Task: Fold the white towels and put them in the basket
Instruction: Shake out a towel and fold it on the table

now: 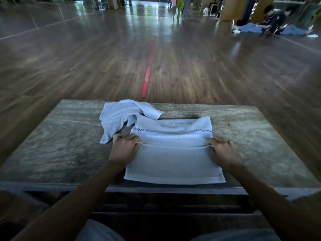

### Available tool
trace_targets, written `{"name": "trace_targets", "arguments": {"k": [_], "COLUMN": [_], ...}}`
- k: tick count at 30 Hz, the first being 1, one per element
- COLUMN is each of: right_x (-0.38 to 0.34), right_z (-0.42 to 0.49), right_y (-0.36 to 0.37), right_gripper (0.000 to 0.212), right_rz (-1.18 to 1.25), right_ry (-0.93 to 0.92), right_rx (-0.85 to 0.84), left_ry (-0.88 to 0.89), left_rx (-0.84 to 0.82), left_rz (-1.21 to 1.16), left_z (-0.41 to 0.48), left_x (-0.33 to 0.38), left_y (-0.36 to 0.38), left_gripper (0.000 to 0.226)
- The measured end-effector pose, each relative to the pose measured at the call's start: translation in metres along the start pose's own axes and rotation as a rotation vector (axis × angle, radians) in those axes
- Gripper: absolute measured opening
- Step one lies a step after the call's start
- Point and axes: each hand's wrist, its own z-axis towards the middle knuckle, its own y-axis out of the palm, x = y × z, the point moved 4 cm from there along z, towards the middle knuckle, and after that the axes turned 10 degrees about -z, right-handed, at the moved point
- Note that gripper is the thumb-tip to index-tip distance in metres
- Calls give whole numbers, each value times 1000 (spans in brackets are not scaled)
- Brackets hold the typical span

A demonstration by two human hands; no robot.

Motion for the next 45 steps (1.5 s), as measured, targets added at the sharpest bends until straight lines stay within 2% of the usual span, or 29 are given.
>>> {"name": "trace_targets", "arguments": {"k": [3, 7, 11, 14, 17, 23, 27, 30, 33, 36, 40, 43, 45], "right_x": [6, 0, -3, -3, -4, -8, -9, -6, -4, -3, 3, 15, 25], "right_z": [4, -28, -75, -98, -109, -114, -121, -125, -127, -126, -115, -84, -56], "right_y": [-4, -33, -45, -34, -18, -27, -21, -20, -18, -19, -39, -93, -141], "right_gripper": [30, 27, 26, 27, 25, 26, 22, 28, 43, 34, 21, 19, 14], "right_rz": [80, 143, 106, 76, 102, 126, 147, 138, 138, 201, 355, 314, 260], "right_ry": [41, 31, -20, -67, -92, -113, -160, -192, -235, -211, -243, -216, -178], "right_rx": [-19, 220, 311, 261, 164, 201, 139, 81, 62, 83, 3, -11, 47], "left_ry": [-30, 19, 157, 264, 260, 244, 255, 296, 371, 395, 317, 206, 108], "left_rx": [55, 190, 189, 121, 41, 129, 82, 47, 26, -5, -108, -96, -80], "left_rz": [-87, -177, -194, -156, -142, -187, -155, -145, -76, -56, -102, -225, -327], "left_z": [2, -25, -71, -98, -106, -115, -118, -121, -123, -121, -101, -57, -25], "left_x": [2, 12, 18, 17, 11, 16, 16, 16, 14, 13, 16, 26, 39], "left_y": [-9, -34, -43, -36, -33, -44, -44, -43, -42, -44, -70, -116, -156], "left_gripper": [24, 23, 19, 17, 20, 30, 26, 18, 26, 35, 30, 24, 12]}}
